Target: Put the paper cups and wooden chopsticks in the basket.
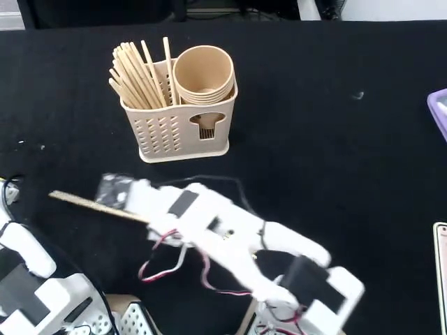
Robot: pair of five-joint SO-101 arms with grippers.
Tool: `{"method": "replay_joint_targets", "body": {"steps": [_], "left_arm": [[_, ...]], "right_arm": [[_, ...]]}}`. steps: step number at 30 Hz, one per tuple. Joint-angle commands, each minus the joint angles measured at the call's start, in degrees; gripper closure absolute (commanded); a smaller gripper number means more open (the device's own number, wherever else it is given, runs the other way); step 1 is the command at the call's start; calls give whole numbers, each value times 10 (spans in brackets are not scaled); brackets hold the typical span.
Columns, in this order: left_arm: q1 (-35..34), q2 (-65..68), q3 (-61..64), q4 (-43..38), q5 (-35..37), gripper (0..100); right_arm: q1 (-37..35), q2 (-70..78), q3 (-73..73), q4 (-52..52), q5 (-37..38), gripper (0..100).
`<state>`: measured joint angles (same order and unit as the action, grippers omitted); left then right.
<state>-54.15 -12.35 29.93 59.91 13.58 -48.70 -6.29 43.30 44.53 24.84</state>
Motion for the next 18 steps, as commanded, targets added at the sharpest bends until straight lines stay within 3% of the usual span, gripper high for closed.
{"method": "replay_joint_targets", "body": {"steps": [1, 9, 18], "left_arm": [[0, -18, -7, -11, 6, 837], [0, -18, -7, -11, 6, 837], [0, -18, -7, -11, 6, 837]], "right_arm": [[73, -74, 59, 7, -4, 988], [192, -176, 168, 66, 115, 988], [191, -252, 171, 163, 121, 971]]}}
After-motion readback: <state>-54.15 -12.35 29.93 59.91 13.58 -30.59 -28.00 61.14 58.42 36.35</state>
